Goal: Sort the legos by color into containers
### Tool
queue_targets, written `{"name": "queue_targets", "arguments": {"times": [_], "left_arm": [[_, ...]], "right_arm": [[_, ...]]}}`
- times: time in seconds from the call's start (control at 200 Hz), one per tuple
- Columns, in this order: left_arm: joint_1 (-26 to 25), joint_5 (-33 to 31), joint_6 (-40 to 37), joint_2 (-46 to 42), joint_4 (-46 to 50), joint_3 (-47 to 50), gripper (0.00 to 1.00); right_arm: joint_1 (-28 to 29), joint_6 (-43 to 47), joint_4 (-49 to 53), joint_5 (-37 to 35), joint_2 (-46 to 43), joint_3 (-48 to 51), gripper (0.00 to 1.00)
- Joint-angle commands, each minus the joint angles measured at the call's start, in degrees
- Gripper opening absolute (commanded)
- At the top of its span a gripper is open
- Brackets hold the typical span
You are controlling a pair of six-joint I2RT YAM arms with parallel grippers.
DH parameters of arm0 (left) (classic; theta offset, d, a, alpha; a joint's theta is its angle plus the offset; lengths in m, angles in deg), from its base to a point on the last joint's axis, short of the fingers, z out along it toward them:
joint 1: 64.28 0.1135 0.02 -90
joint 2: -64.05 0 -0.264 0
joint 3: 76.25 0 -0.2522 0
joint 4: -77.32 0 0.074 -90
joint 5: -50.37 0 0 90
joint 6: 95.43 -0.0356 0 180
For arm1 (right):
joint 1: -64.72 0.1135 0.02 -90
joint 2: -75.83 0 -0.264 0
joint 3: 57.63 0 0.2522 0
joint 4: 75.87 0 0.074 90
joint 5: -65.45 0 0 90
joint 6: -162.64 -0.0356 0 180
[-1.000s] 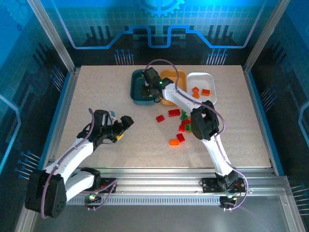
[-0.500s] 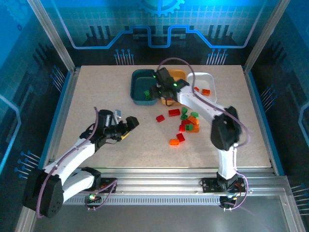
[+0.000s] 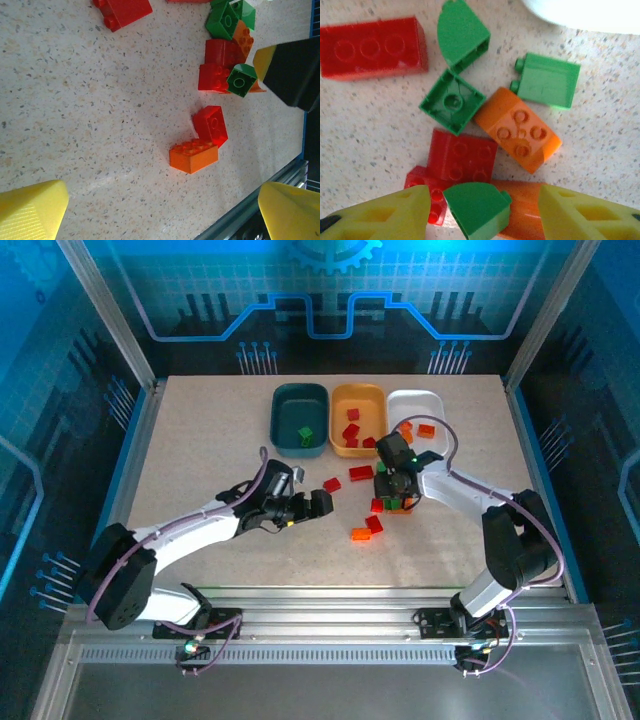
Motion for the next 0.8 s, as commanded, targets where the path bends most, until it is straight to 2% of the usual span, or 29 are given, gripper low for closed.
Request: {"name": "queue_targets", "arguments": {"times": [0.0,0.17,0.44,0.67,0.79], "left_arm": [[-0.6,-0.9,-0.9,0.3,-0.7,-1.3,0.99],[-0.6,-1.7,-0.9,-1.3,1.0,-0.5,0.99],[-0.7,-2.8,-1.4,-2.5,2.1,-0.7,0.99],[-0.6,-3.4,-2.1,-2.6,3.6,-2.2,0.99],[-0.5,-5.5,-3.1,-4.6,5.8,-2.5,0.99]], "right_arm": [[-1.2,1.3,-1.1,2.1,0.9,0.9,0.60],[-2.0,1.3,-1.6,4.0,3.7,1.1,0.56],[-2.0,0.3,-3.6,8.0,2.6,4.8,0.50],[-2.0,0.1,-3.9,8.7,0.2,5.9,0.31],[-1.7,-0.3,-4.2,9.0,-2.7,6.7,0.29]]}}
